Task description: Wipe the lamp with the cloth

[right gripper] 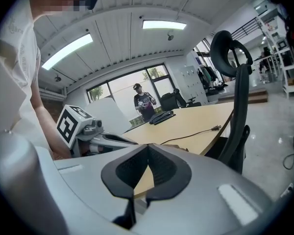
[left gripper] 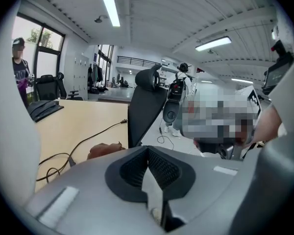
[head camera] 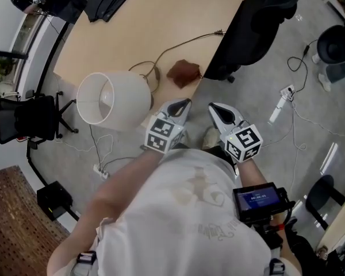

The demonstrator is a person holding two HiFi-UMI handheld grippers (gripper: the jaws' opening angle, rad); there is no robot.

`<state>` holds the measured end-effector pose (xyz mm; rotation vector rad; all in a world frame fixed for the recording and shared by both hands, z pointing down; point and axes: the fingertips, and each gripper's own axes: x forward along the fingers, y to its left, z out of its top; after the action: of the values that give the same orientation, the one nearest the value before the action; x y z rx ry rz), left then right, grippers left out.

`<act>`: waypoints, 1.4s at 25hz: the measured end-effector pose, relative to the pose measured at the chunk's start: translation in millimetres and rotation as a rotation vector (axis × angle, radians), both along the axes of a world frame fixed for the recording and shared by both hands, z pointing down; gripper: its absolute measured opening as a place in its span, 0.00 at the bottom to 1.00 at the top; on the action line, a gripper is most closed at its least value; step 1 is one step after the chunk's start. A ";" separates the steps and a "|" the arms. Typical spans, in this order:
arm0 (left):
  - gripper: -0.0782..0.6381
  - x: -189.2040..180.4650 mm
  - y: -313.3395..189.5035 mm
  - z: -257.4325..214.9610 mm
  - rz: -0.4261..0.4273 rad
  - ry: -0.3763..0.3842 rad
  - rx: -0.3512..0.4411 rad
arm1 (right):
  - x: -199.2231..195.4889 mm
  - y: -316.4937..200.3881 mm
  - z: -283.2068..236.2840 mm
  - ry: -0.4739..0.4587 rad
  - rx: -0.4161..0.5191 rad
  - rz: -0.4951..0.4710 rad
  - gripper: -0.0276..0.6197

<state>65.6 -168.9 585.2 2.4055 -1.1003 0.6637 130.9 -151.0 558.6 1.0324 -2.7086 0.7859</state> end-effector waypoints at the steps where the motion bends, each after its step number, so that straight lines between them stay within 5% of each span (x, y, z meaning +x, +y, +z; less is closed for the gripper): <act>1: 0.11 -1.7 -4.7 8.0 -0.016 -0.007 -0.023 | 2.6 -1.5 1.7 0.002 -0.010 0.016 0.06; 10: 0.14 -30.2 -55.3 71.2 -0.212 -0.130 -0.138 | 26.4 5.8 33.8 -0.010 -0.127 0.138 0.06; 16: 0.29 -36.0 -100.8 85.8 -0.267 -0.199 -0.084 | 30.5 5.8 38.1 -0.036 -0.153 0.165 0.06; 23: 0.61 -59.4 -128.9 122.2 -0.366 -0.276 -0.176 | 39.0 1.1 34.6 -0.020 -0.147 0.174 0.06; 31: 0.59 -83.8 -145.7 162.8 -0.340 -0.308 -0.252 | 34.8 -1.7 41.0 0.006 -0.170 0.191 0.06; 35: 0.42 -58.2 -136.8 170.8 -0.293 -0.318 -0.238 | 56.7 9.5 44.1 0.026 -0.166 0.203 0.06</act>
<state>7.3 -305.7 756.0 1.9319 -1.3780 1.0315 187.6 -141.5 602.7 1.2810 -2.4933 1.0033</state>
